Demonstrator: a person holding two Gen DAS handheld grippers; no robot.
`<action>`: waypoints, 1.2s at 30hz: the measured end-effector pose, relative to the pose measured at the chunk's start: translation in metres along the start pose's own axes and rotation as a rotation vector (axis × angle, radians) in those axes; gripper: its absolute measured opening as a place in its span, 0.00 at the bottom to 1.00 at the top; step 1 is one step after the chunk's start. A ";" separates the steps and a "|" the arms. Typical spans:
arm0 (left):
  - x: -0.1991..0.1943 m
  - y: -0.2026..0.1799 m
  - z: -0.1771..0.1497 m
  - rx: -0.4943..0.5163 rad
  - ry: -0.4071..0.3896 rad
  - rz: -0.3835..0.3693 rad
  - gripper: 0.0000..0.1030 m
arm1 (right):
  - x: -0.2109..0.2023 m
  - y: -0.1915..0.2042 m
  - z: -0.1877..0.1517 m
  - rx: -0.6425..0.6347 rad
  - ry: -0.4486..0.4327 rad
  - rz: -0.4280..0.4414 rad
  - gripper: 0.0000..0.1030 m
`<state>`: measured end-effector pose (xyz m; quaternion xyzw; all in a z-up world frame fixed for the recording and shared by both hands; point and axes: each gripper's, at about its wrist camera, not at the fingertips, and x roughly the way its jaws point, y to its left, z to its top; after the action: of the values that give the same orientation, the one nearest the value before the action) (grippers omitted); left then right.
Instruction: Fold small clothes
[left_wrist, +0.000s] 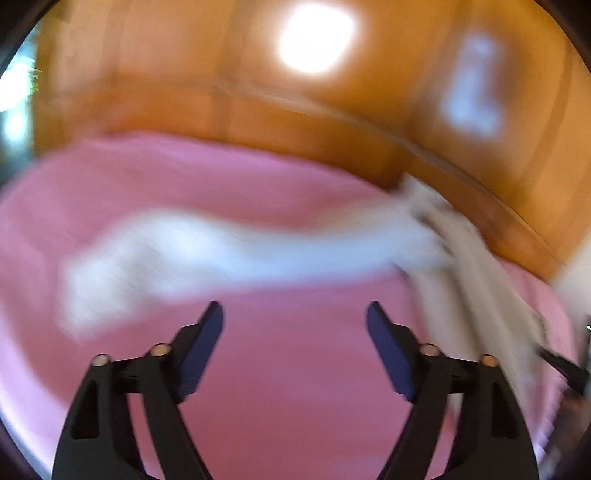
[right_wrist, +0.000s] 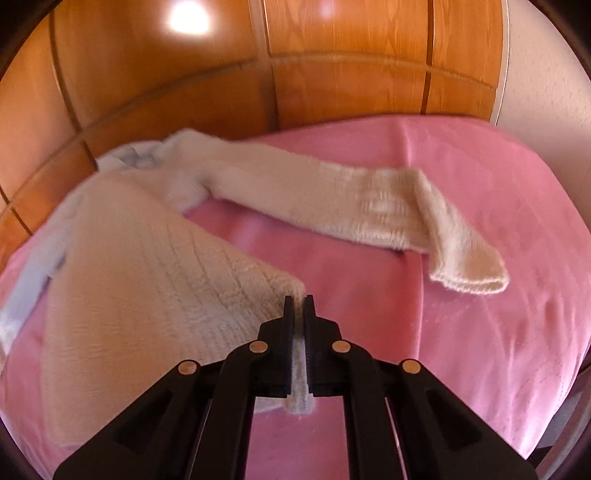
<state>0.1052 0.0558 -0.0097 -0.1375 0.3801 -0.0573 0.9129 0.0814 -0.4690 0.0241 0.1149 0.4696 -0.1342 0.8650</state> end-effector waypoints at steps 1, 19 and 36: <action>0.014 -0.016 -0.009 0.007 0.058 -0.073 0.70 | 0.004 0.000 -0.002 -0.007 0.007 -0.002 0.04; 0.055 -0.096 -0.006 0.014 0.154 -0.374 0.04 | -0.047 0.010 0.011 -0.114 -0.053 0.092 0.04; -0.079 0.029 -0.050 0.097 0.151 -0.106 0.03 | -0.160 0.049 -0.128 -0.268 0.056 0.334 0.03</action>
<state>0.0145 0.0892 0.0016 -0.1080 0.4370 -0.1340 0.8828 -0.0856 -0.3621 0.0944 0.0789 0.4816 0.0778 0.8693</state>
